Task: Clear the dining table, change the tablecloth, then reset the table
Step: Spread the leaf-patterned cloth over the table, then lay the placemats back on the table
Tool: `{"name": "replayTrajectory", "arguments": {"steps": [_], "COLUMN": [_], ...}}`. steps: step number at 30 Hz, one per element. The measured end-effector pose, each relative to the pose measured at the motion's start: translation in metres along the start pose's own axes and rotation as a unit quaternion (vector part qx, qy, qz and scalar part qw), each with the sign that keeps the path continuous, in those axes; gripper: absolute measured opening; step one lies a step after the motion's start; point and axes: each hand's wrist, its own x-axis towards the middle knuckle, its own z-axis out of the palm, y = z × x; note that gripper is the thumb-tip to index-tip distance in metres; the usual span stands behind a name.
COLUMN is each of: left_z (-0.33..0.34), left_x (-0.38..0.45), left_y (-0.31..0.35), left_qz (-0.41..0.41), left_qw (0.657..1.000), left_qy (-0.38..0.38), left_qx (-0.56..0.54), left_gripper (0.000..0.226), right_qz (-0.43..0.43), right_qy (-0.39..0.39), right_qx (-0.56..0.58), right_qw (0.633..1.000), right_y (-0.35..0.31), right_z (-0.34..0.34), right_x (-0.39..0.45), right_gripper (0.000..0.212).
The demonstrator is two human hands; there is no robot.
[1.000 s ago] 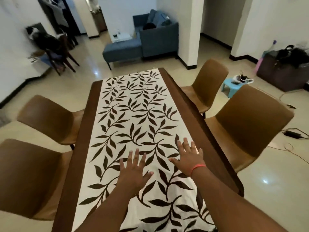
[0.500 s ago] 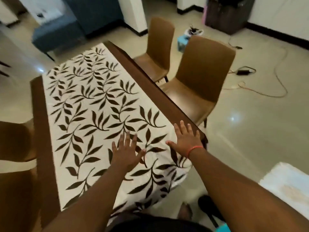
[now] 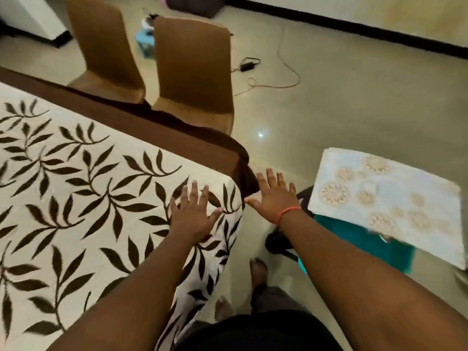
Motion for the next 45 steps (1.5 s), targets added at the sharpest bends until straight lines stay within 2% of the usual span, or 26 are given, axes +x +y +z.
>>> {"name": "replayTrajectory", "arguments": {"steps": [7, 11, 14, 19, 23, 26, 29, 34, 40, 45], "left_z": [0.019, 0.015, 0.011, 0.017, 0.034, 0.044, 0.052, 0.067, 0.097, 0.113], "left_x": [-0.028, -0.027, -0.020, -0.005, 0.013, 0.029, 0.052, 0.097, 0.133, 0.156], "left_y": [0.051, 0.086, 0.115, 0.172, 0.219, 0.261, 0.301, 0.348, 0.375, 0.379], "left_qz": [0.135, 0.208, 0.231, 0.225, 0.175, 0.108, 0.052, -0.056, -0.154, -0.232], "left_qw": [0.990, 0.976, 0.970, 0.970, 0.976, 0.976, 0.965, 0.942, 0.913, 0.864], "left_qy": [-0.047, -0.047, -0.061, -0.088, -0.130, -0.167, -0.197, -0.214, -0.236, -0.265], "left_qx": [0.006, 0.041, 0.042, 0.022, -0.004, -0.087, -0.163, -0.252, -0.295, -0.359], "left_gripper": [0.083, 0.083, 0.083, 0.079, 0.077, 0.074, 0.070, 0.069, 0.067, 0.052], "right_qz": [0.151, 0.222, 0.268, 0.352, 0.418, 0.464, 0.507, 0.541, 0.518, 0.510], "right_qy": [0.010, 0.018, 0.027, 0.050, 0.109, 0.178, 0.209, 0.151, 0.073, 0.068], "right_qx": [0.033, 0.072, 0.104, 0.186, 0.212, 0.209, 0.217, 0.289, 0.390, 0.444], "right_qw": [0.988, 0.972, 0.957, 0.916, 0.877, 0.842, 0.807, 0.775, 0.758, 0.734], "right_y": [0.036, 0.064, 0.090, 0.150, 0.227, 0.300, 0.371, 0.460, 0.520, 0.542], "right_z": [0.044, 0.051, 0.058, 0.072, 0.079, 0.069, 0.054, 0.045, 0.051, 0.064], "right_x": [-0.092, -0.137, -0.158, -0.179, -0.197, -0.210, -0.213, -0.190, -0.155, -0.140], "right_gripper": [0.089, 0.088, 0.087, 0.089, 0.086, 0.078, 0.066, 0.064, 0.067, 0.044]}}
